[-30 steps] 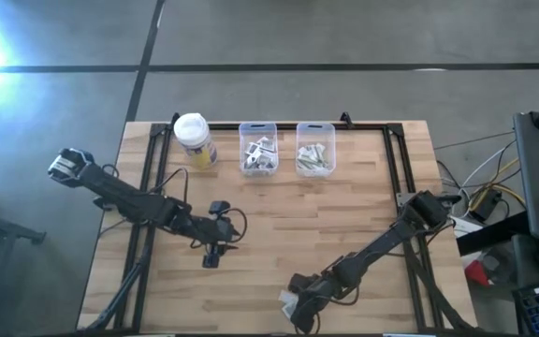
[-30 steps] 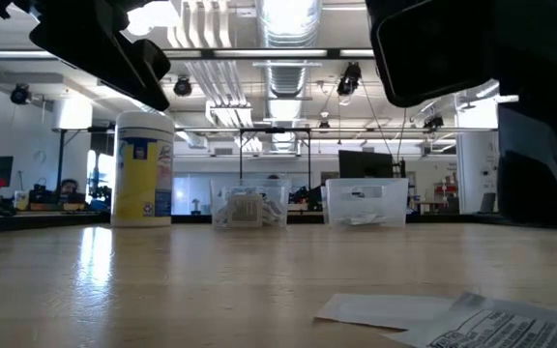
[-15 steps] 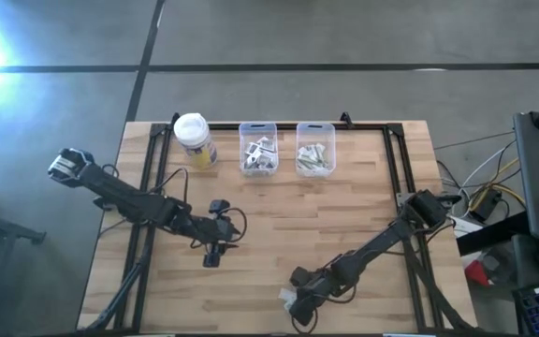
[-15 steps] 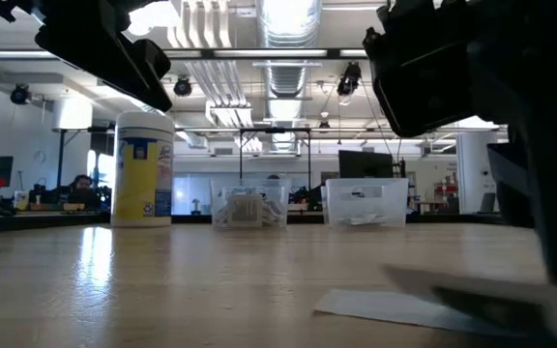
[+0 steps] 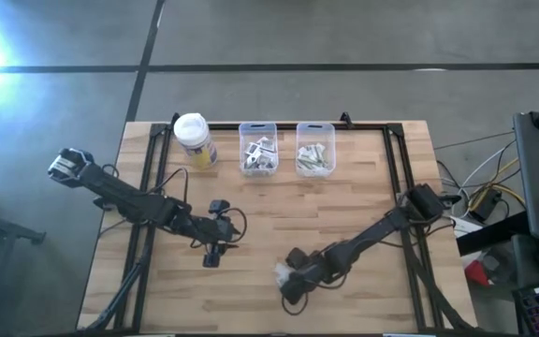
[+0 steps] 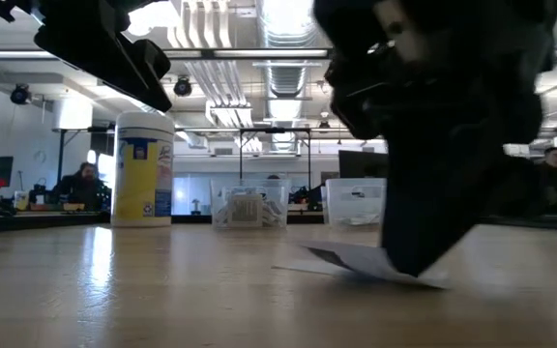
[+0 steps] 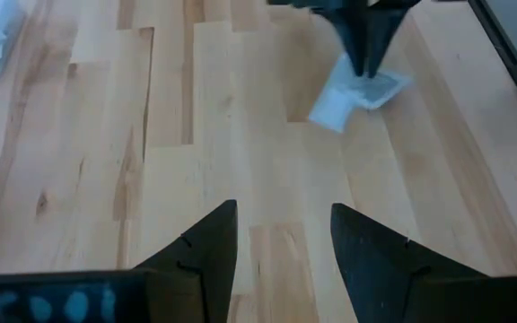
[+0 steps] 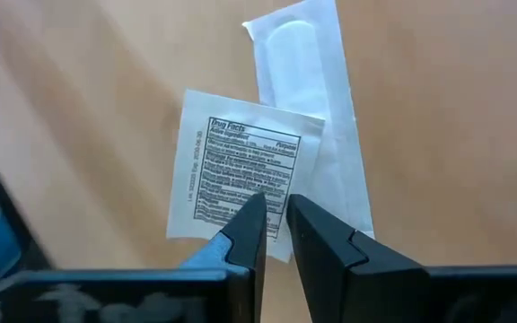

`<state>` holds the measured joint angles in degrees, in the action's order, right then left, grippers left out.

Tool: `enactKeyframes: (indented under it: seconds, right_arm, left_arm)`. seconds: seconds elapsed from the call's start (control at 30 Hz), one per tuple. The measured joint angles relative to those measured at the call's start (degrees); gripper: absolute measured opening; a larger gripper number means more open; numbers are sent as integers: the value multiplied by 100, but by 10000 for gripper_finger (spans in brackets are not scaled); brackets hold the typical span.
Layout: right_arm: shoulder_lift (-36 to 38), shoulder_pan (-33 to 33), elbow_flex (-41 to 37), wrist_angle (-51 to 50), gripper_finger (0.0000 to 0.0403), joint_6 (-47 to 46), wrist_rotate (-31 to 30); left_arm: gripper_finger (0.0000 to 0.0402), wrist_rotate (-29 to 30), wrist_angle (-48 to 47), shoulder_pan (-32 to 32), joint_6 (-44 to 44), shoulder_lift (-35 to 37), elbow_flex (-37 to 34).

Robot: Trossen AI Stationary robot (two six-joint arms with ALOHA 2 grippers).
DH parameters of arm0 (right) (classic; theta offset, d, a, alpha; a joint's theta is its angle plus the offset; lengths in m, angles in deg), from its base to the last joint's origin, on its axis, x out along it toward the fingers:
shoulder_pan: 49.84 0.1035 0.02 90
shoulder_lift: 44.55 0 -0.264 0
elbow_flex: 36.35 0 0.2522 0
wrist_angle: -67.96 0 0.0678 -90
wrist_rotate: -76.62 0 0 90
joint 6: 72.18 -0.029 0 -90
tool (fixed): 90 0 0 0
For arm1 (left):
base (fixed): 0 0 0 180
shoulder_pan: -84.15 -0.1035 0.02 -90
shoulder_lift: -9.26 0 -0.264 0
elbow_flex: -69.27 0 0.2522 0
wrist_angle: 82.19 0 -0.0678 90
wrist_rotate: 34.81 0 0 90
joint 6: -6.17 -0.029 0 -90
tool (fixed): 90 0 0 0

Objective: Pick & Place First Aid Supplies
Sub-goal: Put the towelette pack into the left transparent bin

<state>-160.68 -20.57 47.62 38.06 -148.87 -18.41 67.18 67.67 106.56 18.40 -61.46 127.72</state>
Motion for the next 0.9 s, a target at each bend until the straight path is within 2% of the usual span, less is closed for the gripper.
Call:
enactKeyframes:
  seconds: [0.27,0.47,0.67,0.9]
  right_arm:
    - [-11,-435,-10,-20,56,343,-288]
    - [-13,-631,-15,4,56,512,-285]
    - [-22,-714,-21,53,56,533,-276]
    - [-22,-731,-26,99,56,525,-269]
  left_arm:
    - [174,-59,102,98,-304,-75,-88]
    - [174,-77,1164,216,-1085,-389,-579]
    - [174,-79,2594,223,-2060,-956,-838]
    - [174,-78,2711,223,-2668,-1947,-433]
